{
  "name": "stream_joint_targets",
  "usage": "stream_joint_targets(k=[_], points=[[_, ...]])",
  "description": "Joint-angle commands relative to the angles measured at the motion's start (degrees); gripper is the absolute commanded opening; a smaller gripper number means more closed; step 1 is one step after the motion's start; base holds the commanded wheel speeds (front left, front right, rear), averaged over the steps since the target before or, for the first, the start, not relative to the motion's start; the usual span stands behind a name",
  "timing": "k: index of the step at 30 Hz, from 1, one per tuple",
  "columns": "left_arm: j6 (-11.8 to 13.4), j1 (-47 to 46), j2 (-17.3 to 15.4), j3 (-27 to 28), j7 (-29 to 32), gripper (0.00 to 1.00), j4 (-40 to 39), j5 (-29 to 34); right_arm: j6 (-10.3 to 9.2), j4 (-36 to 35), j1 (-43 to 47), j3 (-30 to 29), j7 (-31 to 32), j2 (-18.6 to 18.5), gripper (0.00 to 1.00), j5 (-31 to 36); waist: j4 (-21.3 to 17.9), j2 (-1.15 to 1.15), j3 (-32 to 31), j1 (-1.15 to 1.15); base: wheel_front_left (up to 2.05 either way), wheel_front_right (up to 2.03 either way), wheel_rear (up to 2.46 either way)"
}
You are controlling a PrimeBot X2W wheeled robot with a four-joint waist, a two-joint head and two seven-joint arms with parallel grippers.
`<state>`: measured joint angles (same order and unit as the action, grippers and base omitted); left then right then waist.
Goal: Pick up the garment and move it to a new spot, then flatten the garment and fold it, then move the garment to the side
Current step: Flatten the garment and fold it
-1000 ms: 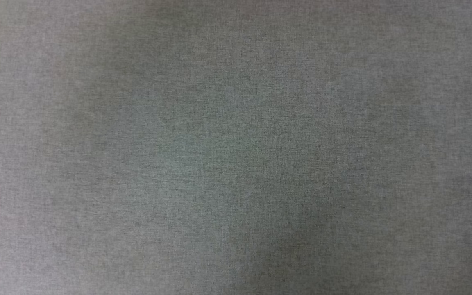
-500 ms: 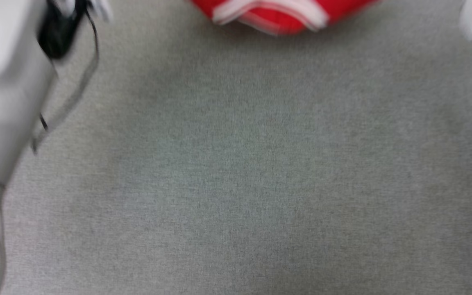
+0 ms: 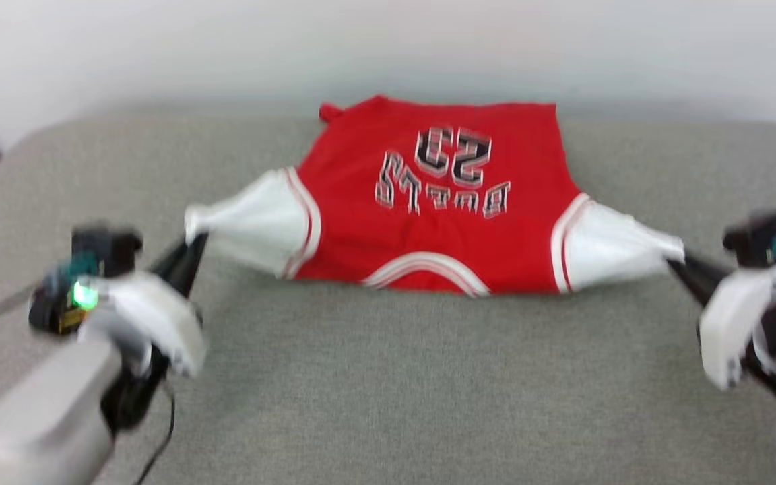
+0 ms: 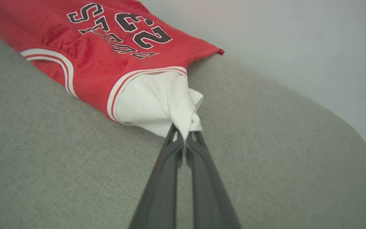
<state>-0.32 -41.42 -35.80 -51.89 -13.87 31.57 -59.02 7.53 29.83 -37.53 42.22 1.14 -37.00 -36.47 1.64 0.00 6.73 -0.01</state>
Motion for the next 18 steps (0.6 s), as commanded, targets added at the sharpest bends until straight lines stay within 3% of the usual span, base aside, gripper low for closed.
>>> stream_joint_targets(k=[1, 11, 18], points=[[1.70, 4.27, -1.77, -0.19, -0.03, 0.00, -2.70, -0.93, -0.07, -2.07, 4.43, -0.93, 1.05, -1.37, 0.00, -1.24, -0.29, 0.00, -3.98, 0.01, 0.00, 0.00, 0.00], [13.41, 25.83, -11.29, -0.72, 0.66, 0.00, -20.87, -6.95, -0.08, -15.26, 30.61, -10.33, 10.81, -7.26, 0.00, -6.06, -0.12, 0.00, -8.81, 0.01, 0.00, 0.00, 0.00], [17.75, 35.17, -14.26, -1.73, 0.23, 0.00, -27.16, -9.48, -0.07, -22.14, 46.55, -19.38, 18.23, -6.61, 0.00, -5.21, 0.42, 0.00, -9.17, 0.01, 0.00, 0.00, 0.00]])
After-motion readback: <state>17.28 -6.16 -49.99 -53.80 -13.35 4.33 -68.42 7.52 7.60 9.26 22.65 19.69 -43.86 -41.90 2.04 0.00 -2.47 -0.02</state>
